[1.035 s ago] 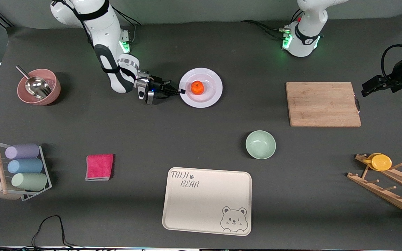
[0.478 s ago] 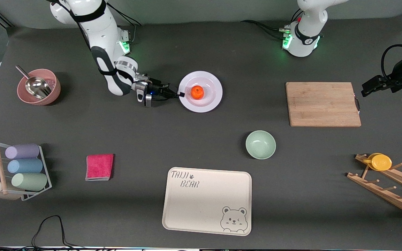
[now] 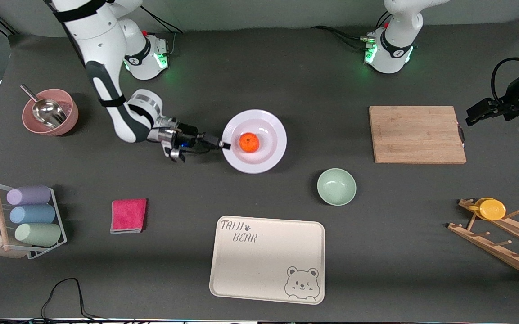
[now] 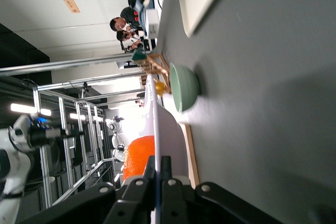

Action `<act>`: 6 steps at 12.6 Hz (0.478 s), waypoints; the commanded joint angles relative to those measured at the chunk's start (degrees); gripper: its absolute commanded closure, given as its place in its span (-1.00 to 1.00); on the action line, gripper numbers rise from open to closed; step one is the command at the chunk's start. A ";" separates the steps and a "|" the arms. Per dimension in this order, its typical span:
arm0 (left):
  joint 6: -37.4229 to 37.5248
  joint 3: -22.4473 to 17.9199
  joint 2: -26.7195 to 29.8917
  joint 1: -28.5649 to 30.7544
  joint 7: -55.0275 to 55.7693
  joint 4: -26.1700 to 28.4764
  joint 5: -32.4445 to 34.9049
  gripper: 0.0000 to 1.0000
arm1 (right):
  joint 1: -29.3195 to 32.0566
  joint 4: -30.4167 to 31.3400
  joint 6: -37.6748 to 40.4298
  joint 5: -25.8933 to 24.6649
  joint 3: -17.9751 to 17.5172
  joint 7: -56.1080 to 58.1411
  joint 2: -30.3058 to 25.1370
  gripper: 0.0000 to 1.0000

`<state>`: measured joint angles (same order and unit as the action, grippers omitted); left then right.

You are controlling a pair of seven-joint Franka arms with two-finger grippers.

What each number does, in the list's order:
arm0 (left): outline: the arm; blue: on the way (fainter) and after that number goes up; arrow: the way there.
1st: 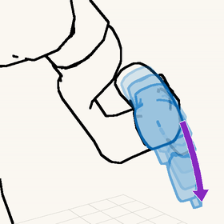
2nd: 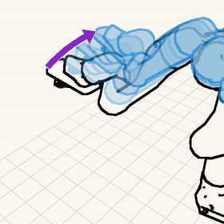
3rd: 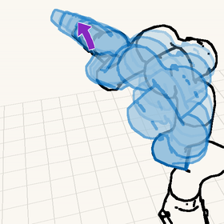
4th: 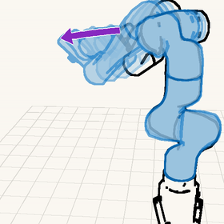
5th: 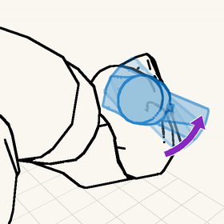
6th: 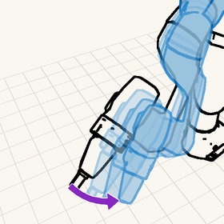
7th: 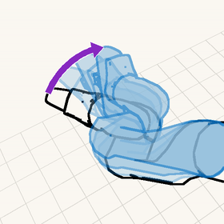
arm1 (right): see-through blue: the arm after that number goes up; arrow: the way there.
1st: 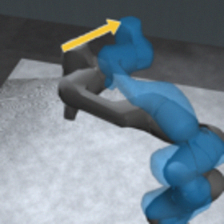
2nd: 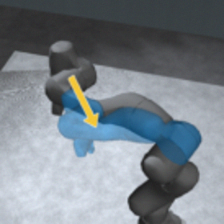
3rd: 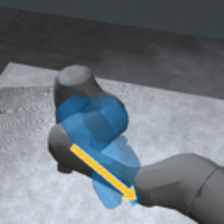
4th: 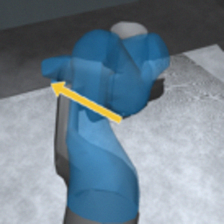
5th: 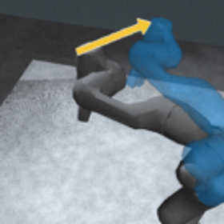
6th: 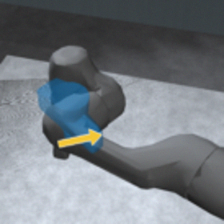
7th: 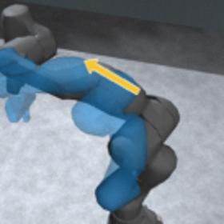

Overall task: Place orange and plate with both arms
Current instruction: 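Slide the plate with the right gripper onto the bear tray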

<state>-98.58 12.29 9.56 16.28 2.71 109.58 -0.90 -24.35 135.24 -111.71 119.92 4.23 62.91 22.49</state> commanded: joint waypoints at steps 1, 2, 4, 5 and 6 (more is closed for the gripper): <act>-0.30 -0.42 1.07 -0.46 -0.42 0.63 -0.59 -1.00 | 3.34 -12.14 -3.41 -6.01 -0.01 -7.68 4.38 1.00; -0.38 -0.42 1.07 -0.46 -0.42 0.63 -0.59 -1.00 | 4.39 -16.98 -4.03 -8.28 0.08 -11.28 6.58 1.00; -0.47 -0.42 1.07 -0.46 -0.42 0.63 -0.59 -1.00 | 5.02 -27.52 -7.36 -11.72 0.86 -19.71 11.32 1.00; -0.47 -0.42 1.07 -0.46 -0.42 0.63 -0.59 -1.00 | 5.02 -33.75 -7.81 -12.08 1.22 -23.67 14.57 1.00; -0.38 -0.42 1.16 -0.37 -0.42 0.63 -0.59 -1.00 | 4.93 -39.99 -9.38 -12.08 1.57 -24.93 18.95 1.00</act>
<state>-98.59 12.27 9.56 16.28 2.71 109.58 -0.92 -19.25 108.75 -119.62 109.59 5.46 43.75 32.50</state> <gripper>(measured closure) 0.000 0.952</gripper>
